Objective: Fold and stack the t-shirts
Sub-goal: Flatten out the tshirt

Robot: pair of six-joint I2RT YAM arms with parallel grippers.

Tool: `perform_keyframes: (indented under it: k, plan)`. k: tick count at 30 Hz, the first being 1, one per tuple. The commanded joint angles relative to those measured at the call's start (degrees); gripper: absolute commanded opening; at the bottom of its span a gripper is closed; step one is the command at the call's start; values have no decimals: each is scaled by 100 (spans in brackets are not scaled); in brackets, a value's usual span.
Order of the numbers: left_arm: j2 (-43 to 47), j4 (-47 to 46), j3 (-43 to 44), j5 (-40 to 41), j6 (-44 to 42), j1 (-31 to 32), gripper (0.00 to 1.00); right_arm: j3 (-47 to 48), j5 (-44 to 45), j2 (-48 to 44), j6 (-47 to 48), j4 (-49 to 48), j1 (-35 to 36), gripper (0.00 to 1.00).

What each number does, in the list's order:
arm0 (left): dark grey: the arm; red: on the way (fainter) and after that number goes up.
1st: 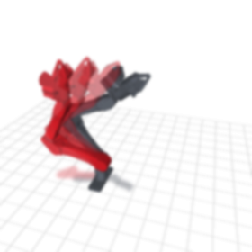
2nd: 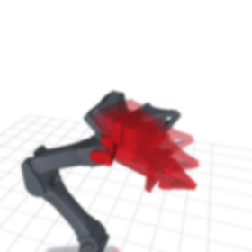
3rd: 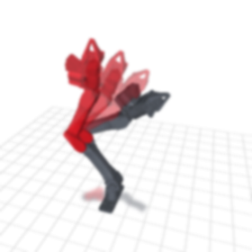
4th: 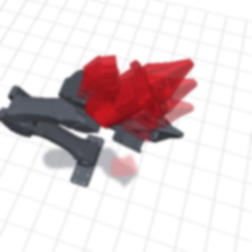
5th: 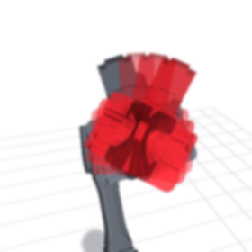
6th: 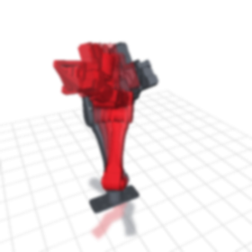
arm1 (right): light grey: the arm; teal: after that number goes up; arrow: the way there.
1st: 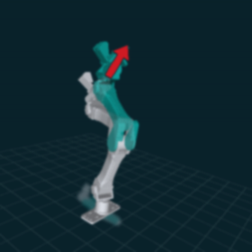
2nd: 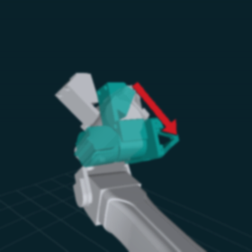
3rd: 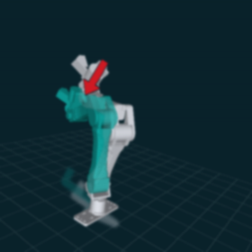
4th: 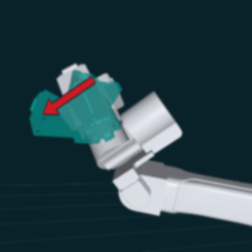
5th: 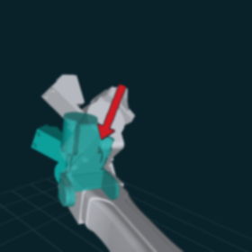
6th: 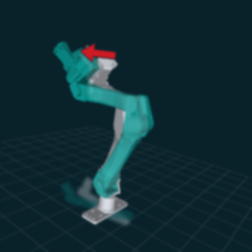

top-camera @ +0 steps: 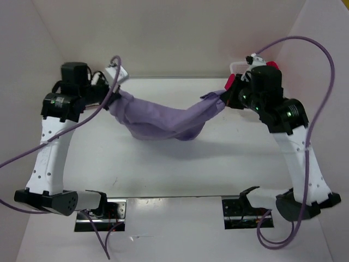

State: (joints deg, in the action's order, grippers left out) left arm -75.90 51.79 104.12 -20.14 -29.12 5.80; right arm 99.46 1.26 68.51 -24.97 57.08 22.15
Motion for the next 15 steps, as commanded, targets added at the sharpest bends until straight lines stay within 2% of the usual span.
perform_keyframes:
  k: [1, 3, 4, 5, 6, 7, 8, 9, 11, 12, 14, 15]
  plan:
    - [14, 902, -1049, -1350, -374, 508, 8, 615, 243, 1249, 527, -207, -26, 0]
    - [145, 1472, -1358, -1939, -1110, 1166, 28, 2150, 243, 2127, 739, 21, -106, 0]
    - [145, 1683, -1533, -2158, -1452, 1404, 39, 3766, 243, 3202, 739, 431, -106, 4]
    - [320, 1807, -1604, -2352, -1699, 1641, 50, 4531, 243, 3700, 739, 531, -106, 32]
    - [400, 1808, -1657, -2598, -1858, 2035, 60, 4912, -9, 4009, 661, 393, -245, 56]
    - [453, 1869, -1658, -2696, -1964, 2126, 76, 5621, -238, 4552, 538, 348, -316, 81]
    - [453, 1957, -1605, -2749, -2079, 2127, 82, 6046, -292, 4809, 476, 478, -317, 100]
    - [401, 2010, -1605, -2663, -2010, 2127, 85, 6328, -223, 4977, 476, 593, -317, 100]
    - [479, 1688, -1692, -1988, -1773, 2127, 92, 6035, 154, 4822, 598, 647, -168, 100]
    - [575, 1503, -1841, -1706, -1546, 2127, 94, 5745, 303, 4664, 660, 647, -167, 100]
    - [839, 759, -2218, -653, -1229, 2127, 96, 4779, 682, 4052, 800, 647, -97, 100]
    - [840, 536, -2646, -292, -1036, 2127, 98, 4080, 796, 3821, 801, 647, -36, 100]
